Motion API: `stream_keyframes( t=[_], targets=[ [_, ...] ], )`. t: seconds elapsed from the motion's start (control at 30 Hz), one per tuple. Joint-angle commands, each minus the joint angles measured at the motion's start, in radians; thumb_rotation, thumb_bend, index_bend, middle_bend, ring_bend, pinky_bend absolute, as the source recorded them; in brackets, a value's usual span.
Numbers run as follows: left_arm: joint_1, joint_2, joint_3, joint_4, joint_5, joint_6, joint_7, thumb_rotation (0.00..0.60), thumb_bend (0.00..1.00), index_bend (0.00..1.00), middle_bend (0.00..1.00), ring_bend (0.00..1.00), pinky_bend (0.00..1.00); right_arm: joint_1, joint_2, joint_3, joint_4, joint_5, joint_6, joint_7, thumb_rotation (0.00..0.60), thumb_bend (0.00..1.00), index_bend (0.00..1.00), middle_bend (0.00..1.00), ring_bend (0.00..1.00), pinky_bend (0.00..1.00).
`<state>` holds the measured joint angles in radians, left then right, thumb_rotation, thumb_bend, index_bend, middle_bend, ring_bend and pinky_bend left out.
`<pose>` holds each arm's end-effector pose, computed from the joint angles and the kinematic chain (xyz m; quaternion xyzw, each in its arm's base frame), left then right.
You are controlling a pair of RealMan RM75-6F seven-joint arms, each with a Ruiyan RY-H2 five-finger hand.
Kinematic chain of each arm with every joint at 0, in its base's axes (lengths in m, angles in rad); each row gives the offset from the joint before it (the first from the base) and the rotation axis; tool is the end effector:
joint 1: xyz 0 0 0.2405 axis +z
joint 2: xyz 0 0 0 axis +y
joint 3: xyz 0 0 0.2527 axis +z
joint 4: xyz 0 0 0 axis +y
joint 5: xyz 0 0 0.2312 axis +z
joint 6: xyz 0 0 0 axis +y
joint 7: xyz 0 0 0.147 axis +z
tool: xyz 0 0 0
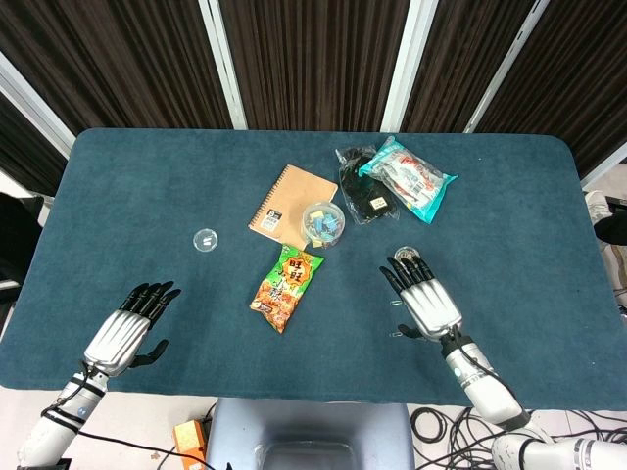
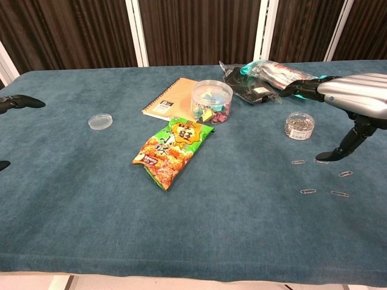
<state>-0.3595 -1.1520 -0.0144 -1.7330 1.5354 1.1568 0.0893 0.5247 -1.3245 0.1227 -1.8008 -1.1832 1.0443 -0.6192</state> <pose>-0.2399 0.2382 0.0654 -0.7291 -0.3909 -0.3677 0.4248 -0.1771 -0.2810 0.0141 0.7697 -0.3265 0.3012 0.4586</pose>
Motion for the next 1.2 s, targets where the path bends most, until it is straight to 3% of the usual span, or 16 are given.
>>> stream_keyframes(
  t=[0.03,0.2,0.4,0.47,0.63,0.8,1.2],
  targets=[
    [0.001,0.003,0.003,-0.003,0.0,0.003,0.0,0.6,0.38,0.0,0.0,0.0,0.0,0.003,0.0,-0.004,-0.003,0.003,0.006,0.0,0.6,0.11,0.0,0.0,0.0,0.0],
    [0.023,0.014,0.022,0.003,0.022,0.043,0.018,0.6,0.38,0.0,0.0,0.0,0.0,0.0,0.011,-0.012,-0.001,0.005,0.026,-0.001,0.6,0.11,0.0,0.0,0.0,0.0],
    [0.13,0.021,0.087,0.089,0.095,0.201,0.008,0.6,0.38,0.0,0.0,0.0,0.0,-0.023,0.077,-0.031,0.014,0.006,0.039,0.047,0.6,0.11,0.0,0.0,0.0,0.0],
    [0.175,0.007,0.104,0.135,0.111,0.264,0.005,0.6,0.38,0.0,0.0,0.0,0.0,-0.034,0.102,-0.046,0.032,-0.002,0.033,0.072,0.6,0.11,0.05,0.0,0.0,0.0],
    [0.242,-0.041,0.143,0.236,0.168,0.361,-0.047,0.6,0.38,0.0,0.0,0.0,0.0,-0.056,0.127,-0.085,0.098,-0.05,0.002,0.188,0.6,0.11,0.28,0.0,0.0,0.0],
    [0.247,-0.063,0.151,0.281,0.18,0.351,-0.071,0.6,0.38,0.0,0.0,0.0,0.0,-0.058,0.087,-0.12,0.184,-0.143,-0.021,0.286,0.6,0.17,0.41,0.0,0.0,0.0],
    [0.234,-0.086,0.145,0.284,0.155,0.284,-0.032,0.6,0.38,0.0,0.0,0.0,0.0,-0.034,-0.09,-0.141,0.35,-0.258,-0.032,0.357,0.6,0.17,0.45,0.0,0.0,0.0]
  ],
)
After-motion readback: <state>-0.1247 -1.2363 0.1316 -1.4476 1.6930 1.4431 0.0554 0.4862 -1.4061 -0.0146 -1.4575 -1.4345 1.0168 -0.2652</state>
